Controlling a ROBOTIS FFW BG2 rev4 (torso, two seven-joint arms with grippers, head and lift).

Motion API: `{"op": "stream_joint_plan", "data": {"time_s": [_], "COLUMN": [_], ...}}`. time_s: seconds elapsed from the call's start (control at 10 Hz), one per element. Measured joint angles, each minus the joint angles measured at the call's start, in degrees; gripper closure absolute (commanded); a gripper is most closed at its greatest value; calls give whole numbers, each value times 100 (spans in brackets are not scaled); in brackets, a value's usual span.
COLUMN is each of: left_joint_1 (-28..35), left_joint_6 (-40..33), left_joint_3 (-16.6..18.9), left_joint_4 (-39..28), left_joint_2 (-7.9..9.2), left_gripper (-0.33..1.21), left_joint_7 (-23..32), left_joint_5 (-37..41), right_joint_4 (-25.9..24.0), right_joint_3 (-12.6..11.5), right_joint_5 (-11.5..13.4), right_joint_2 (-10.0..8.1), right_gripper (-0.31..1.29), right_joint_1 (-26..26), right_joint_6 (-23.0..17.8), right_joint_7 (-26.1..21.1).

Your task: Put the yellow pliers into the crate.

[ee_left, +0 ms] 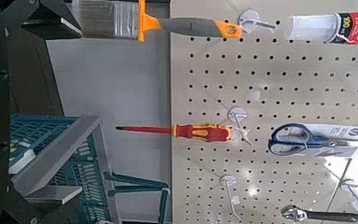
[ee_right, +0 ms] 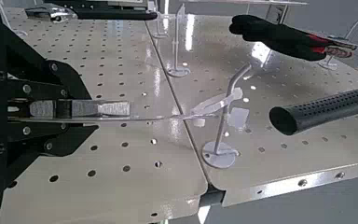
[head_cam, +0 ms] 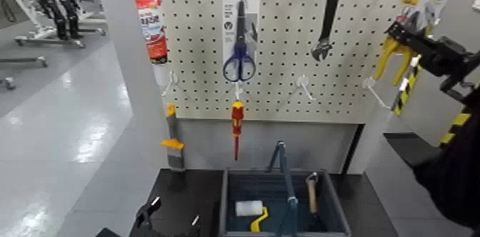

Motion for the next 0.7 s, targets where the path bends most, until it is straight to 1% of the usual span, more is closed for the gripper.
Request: {"op": "stream_joint_plan", "data": {"time_s": [0.5, 0.7], "left_joint_1": [-1, 1], "left_joint_6": [7, 10], "left_joint_3": [-4, -2], "left_joint_4": [0, 0], "left_joint_2": [0, 0], "left_gripper": [13, 13], "left_joint_7": [0, 0], "left_joint_5": [-3, -3], "right_joint_4": [-13, -175], "right_joint_3": [13, -2], "right_joint_5": [11, 12], "right_joint_2": [-4, 7], "right_gripper": [122, 122], "right_joint_1": [-4, 37], "right_joint_6": [-42, -59], "right_joint_7": [0, 2]}}
